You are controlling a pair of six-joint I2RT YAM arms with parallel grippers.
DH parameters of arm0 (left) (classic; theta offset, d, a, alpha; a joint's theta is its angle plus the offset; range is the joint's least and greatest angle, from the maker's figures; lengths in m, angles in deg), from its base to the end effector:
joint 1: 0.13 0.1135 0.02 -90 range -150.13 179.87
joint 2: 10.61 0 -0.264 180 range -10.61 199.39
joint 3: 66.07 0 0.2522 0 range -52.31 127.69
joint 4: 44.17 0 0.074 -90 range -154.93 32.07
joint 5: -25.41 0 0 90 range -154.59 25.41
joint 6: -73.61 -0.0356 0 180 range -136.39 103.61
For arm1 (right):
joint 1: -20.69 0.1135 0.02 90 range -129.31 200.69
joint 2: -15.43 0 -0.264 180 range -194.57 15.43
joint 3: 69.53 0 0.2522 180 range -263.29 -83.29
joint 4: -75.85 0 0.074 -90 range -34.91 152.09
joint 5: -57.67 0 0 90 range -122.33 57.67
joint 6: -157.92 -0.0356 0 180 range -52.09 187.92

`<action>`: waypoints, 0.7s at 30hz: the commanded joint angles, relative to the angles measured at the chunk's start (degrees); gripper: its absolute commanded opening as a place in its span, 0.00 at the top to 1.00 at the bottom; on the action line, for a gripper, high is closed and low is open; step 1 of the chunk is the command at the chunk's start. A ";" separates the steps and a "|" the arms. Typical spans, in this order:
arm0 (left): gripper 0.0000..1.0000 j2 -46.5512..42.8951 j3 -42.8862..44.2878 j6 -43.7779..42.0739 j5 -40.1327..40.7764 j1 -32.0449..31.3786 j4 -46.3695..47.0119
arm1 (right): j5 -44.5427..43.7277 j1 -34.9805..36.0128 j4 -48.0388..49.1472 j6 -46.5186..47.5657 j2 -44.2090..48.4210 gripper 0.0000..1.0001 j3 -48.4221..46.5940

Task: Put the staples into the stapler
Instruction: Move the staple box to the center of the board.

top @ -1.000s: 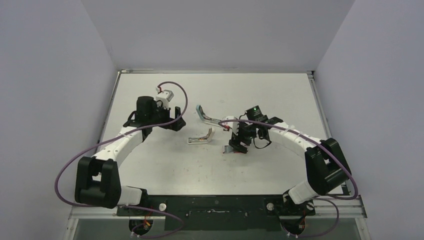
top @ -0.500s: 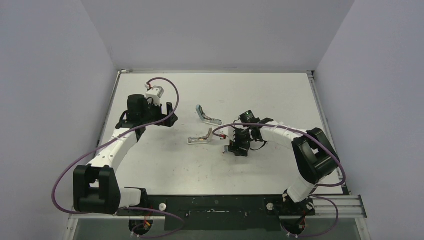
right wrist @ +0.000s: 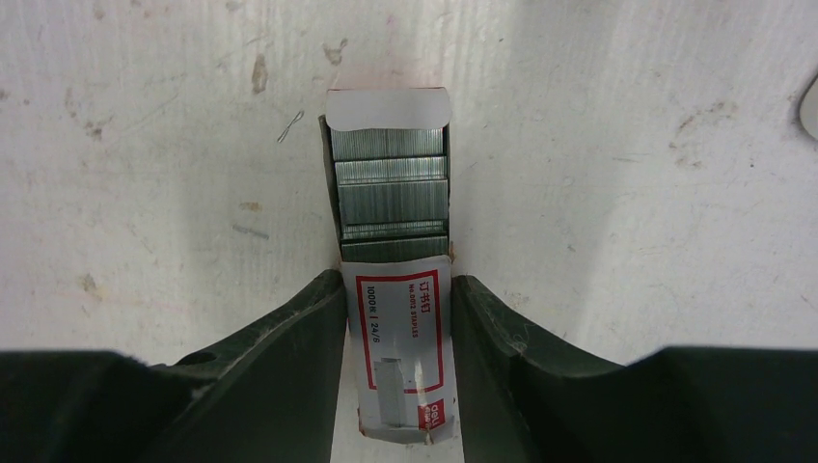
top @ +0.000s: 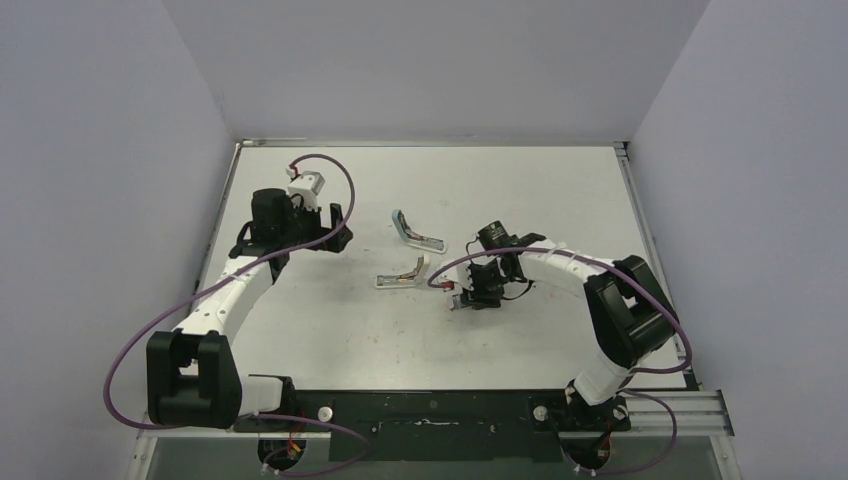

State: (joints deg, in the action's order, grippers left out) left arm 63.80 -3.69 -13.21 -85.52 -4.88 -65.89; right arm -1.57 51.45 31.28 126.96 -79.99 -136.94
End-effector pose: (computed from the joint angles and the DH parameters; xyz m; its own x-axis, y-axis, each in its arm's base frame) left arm 0.2829 -0.0363 0.2556 -0.5735 -0.0043 -0.8192 0.3421 0.9074 -0.2443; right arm 0.2475 0.1685 0.1581 0.0679 -0.8171 -0.5725 -0.9969 -0.0789 -0.0057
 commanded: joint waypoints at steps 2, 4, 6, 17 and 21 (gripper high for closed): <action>0.04 -1.38 3.43 -2.61 1.74 0.70 1.24 | -1.42 -2.95 -11.49 12.35 -0.70 0.81 -3.07; 0.03 -1.42 3.92 -2.91 2.25 0.79 0.59 | -1.12 -4.98 -15.66 16.05 -0.86 0.81 -3.89; 0.03 -1.54 3.58 -5.02 2.54 0.88 0.41 | -1.52 -6.89 -19.21 19.70 -1.04 0.81 -4.53; 0.04 -1.20 4.36 -5.10 3.65 3.11 -0.02 | -2.36 -12.96 -20.03 20.84 0.69 0.35 -7.25; 0.04 -1.57 5.86 -4.88 4.93 3.32 -0.66 | 0.54 -13.14 -16.21 14.23 6.48 0.22 -6.86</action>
State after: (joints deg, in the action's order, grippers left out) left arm 63.74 -2.10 -17.34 -82.13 -2.15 -66.92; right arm -4.63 38.56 11.74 146.44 -80.60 -141.99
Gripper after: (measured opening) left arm 0.966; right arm 0.733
